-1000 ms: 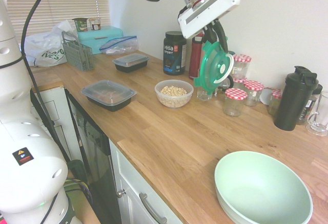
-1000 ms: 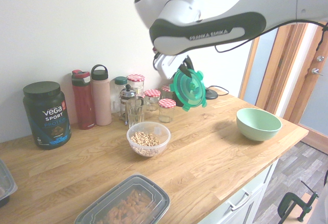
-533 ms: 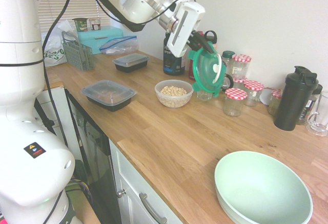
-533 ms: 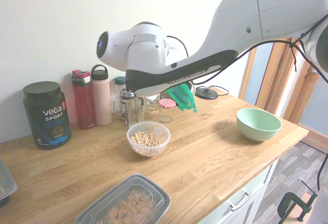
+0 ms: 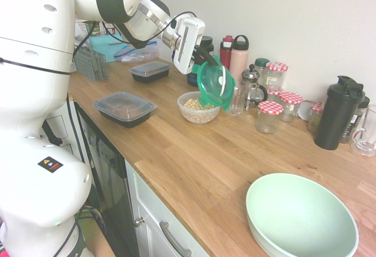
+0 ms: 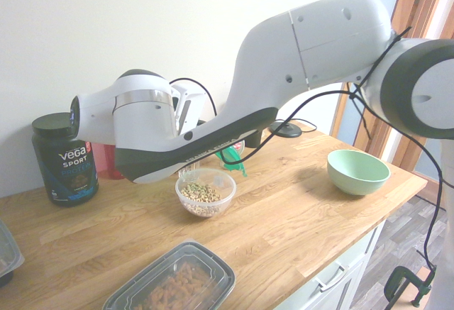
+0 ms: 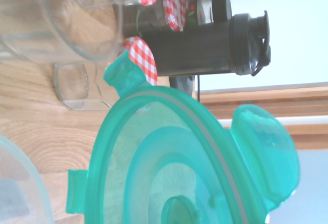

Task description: Cover the lid of food container

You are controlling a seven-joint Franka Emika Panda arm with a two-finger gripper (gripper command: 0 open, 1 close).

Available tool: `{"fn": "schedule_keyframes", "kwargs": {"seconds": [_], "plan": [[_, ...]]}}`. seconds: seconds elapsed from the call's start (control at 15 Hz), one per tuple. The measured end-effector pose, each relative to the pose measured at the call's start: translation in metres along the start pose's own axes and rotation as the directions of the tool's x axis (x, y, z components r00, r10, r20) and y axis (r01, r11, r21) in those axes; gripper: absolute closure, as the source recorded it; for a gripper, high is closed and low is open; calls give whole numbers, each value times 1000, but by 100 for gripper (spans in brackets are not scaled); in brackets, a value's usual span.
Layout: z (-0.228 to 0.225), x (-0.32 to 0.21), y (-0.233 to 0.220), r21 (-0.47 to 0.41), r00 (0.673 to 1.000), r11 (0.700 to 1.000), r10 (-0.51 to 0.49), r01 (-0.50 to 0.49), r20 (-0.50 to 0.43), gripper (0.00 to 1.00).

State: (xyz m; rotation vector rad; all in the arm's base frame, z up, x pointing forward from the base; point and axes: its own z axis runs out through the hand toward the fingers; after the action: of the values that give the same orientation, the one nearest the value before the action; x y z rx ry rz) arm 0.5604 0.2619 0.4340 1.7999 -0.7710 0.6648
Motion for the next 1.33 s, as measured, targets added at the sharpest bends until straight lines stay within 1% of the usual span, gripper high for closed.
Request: {"fn": "schedule_keyframes", "kwargs": {"seconds": [0.2, 0.33, 0.6, 0.87, 1.33], "plan": [[-18, -10, -5, -9, 1000, 1000, -9, 9, -9, 100], [-24, -17, -5, -33, 1000, 999, -18, 18, -15, 100], [-19, -16, -6, -50, 1000, 999, -19, 19, -10, 100], [-21, -19, -6, -47, 1000, 999, -28, 27, -5, 100], [-27, -40, -6, -57, 998, 996, -66, 65, -11, 100]]}}
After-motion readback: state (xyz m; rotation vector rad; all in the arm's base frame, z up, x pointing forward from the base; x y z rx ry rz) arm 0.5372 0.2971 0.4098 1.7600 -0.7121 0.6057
